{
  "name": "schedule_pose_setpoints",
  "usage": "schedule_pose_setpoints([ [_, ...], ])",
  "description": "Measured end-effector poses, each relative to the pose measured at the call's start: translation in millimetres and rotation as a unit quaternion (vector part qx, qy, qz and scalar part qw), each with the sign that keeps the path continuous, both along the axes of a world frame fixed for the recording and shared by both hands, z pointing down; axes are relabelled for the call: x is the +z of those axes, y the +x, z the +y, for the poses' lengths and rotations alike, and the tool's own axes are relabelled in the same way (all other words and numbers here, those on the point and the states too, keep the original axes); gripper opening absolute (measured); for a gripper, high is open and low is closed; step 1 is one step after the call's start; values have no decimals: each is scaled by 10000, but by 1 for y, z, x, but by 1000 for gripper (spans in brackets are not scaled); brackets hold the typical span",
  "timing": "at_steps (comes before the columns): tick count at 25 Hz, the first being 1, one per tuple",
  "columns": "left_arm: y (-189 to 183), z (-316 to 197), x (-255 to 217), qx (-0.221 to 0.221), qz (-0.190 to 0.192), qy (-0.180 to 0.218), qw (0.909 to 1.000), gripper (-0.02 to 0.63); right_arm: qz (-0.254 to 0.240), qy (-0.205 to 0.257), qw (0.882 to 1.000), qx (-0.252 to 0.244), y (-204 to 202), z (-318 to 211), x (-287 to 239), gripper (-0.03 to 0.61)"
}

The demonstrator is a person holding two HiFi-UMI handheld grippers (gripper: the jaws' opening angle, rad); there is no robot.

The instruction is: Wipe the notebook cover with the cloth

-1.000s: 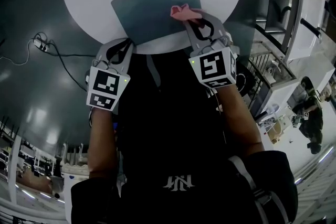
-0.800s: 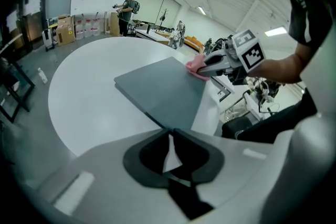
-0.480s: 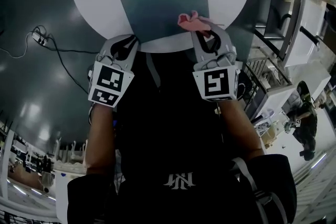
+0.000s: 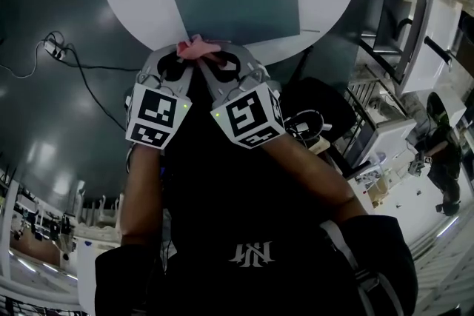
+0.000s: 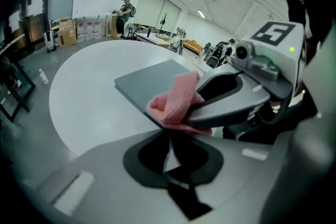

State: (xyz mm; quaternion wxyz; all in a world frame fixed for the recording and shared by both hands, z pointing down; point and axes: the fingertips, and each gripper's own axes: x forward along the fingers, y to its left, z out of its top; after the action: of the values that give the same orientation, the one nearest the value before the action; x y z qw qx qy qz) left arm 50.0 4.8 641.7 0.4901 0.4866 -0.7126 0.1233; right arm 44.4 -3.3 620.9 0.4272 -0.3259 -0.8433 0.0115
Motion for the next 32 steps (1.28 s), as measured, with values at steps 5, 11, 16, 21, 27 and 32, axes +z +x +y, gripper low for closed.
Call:
schedule_pose_setpoints([
  [5,-1,1,-1,26,-14,1,10000,6,-192,463,9985,-240,-5,4,6,29],
  [11,-1,0,0,18,35,-28,10000,11,-337,751,9959,-370,-3,-10,8,29],
  [16,-1,1,0,6,37,-67,10000,12,-329,913,9953,-35,-5,-48,10,29],
  [21,-2,2,-1,7,20,-136,9999,23,-395,1200,9917,247,-6,-92,8,29],
  [27,-1,2,-3,-32,-2,-182,9998,25,-440,1549,9853,565,-3,-142,8,29],
  [32,1,3,-5,-88,-24,-195,9998,31,-473,1787,9799,753,1,-173,6,29],
])
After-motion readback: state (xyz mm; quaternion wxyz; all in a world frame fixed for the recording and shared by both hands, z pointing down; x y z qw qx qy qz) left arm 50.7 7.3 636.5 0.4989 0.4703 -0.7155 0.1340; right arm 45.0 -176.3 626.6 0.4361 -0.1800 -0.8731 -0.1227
